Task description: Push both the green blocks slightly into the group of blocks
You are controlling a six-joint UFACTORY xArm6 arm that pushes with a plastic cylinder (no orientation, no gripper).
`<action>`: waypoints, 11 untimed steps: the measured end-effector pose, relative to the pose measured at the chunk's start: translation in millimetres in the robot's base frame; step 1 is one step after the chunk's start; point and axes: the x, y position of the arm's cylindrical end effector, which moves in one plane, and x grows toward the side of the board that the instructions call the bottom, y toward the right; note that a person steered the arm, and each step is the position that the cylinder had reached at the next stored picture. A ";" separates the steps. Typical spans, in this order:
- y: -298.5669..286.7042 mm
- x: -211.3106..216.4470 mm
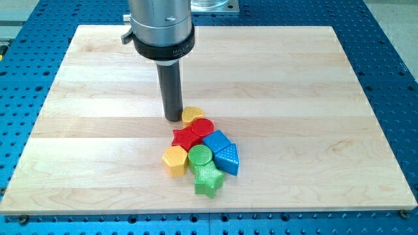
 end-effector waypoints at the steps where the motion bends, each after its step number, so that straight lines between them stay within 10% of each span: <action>1: 5.0 -1.1; 4: 101.9 -24.4; 6: 201.4 33.8; 11: 216.6 162.8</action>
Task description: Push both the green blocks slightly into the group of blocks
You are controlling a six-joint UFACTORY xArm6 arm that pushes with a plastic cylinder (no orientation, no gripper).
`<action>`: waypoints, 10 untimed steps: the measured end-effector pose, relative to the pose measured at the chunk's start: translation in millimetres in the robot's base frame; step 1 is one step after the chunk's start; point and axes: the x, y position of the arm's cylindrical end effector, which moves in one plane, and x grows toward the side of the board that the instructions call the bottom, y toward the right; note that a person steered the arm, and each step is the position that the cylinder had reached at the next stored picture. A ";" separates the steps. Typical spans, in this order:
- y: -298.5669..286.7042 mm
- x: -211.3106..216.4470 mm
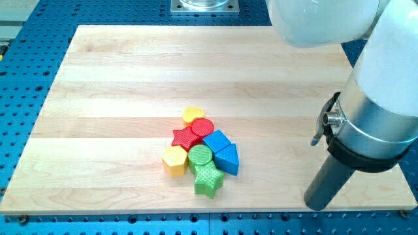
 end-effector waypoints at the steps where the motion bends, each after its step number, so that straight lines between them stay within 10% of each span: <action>1: -34.5 0.2; 4: -190.2 -0.4; 10: -188.8 -5.3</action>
